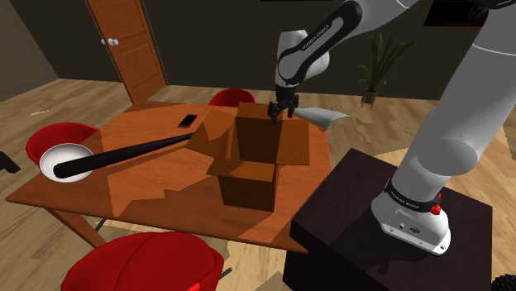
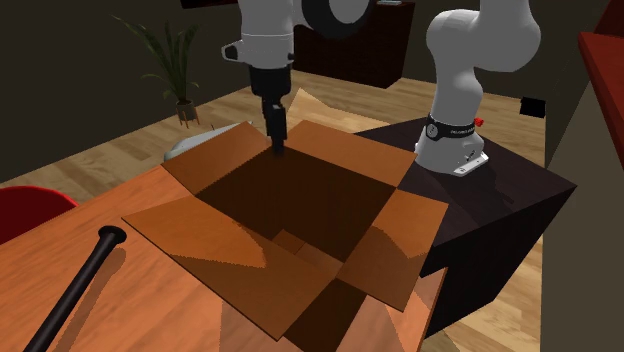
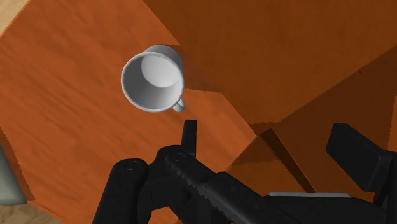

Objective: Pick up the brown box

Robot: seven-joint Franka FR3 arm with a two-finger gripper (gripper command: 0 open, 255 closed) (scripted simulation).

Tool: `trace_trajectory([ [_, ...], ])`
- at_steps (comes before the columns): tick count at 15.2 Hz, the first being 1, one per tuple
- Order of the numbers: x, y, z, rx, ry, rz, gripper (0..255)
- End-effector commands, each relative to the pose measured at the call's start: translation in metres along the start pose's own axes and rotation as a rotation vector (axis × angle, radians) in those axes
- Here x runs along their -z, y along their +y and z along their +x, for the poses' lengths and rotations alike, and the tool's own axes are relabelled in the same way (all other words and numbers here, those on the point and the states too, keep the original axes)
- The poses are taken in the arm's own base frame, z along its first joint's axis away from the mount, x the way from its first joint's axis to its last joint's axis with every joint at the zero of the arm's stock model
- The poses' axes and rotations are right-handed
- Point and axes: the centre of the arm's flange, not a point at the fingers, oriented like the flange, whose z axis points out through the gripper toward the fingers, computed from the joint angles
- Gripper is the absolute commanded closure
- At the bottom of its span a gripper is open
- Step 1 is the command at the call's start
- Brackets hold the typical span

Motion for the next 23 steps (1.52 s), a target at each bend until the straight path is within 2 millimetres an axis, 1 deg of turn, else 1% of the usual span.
trace_trajectory([
  [1,-0.01,0.001,0.0,0.0,0.001,0.0,0],
  [3,-0.018,0.001,0.0,0.0,0.001,0.0,0],
  [4,-0.018,0.001,0.0,0.0,0.001,0.0,0],
  [5,-0.018,0.002,0.0,0.0,0.001,0.0,255],
  [14,-0.018,0.001,0.0,0.0,0.001,0.0,255],
  [23,0.029,-0.001,0.001,0.0,0.001,0.0,255],
])
